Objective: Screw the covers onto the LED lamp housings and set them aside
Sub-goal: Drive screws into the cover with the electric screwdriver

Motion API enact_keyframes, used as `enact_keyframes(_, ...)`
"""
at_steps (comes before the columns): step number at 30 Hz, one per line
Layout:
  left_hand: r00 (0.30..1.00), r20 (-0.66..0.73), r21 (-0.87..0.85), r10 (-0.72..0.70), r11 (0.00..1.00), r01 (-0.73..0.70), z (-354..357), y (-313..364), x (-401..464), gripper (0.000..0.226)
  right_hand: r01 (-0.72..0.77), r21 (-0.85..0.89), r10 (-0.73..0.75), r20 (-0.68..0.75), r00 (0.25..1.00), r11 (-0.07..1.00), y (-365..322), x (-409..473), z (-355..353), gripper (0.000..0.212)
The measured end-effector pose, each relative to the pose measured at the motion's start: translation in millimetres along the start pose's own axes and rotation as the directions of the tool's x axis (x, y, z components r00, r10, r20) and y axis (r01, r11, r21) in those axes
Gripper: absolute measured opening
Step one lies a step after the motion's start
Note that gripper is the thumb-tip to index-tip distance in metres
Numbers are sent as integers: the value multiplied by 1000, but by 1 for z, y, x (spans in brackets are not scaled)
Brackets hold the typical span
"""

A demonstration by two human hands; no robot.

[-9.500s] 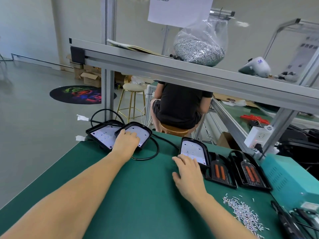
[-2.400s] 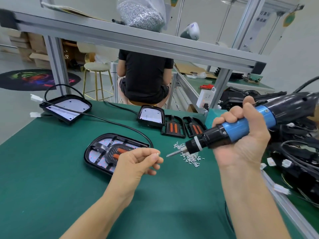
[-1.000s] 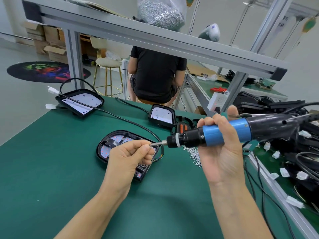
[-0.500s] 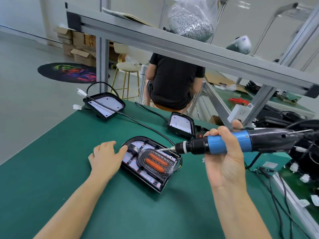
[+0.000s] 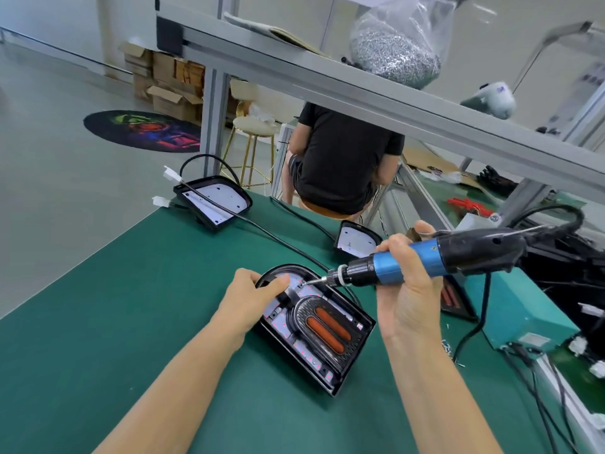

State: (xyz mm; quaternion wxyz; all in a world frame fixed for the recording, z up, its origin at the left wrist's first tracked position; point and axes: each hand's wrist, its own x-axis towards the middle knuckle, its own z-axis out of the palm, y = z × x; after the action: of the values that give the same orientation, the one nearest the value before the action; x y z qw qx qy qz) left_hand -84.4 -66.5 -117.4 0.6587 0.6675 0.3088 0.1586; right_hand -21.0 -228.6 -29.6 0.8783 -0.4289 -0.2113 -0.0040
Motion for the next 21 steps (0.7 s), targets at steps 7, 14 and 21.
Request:
enact_keyframes(7, 999, 24, -168, 28, 986, -24, 5, -6, 1, 38, 15, -36, -14, 40, 999, 999, 1, 6, -1, 39)
enact_keyframes(14, 995, -3, -222, 102, 970, -100, 10, -6, 0, 28, 5, -65, -3, 31, 1000, 998, 3, 8, -3, 40)
enact_keyframes(21, 992, -26, -234, 120, 964, -123, 12, -9, 1, 31, 20, -72, -17, 45, 999, 997, 0, 8, -3, 40)
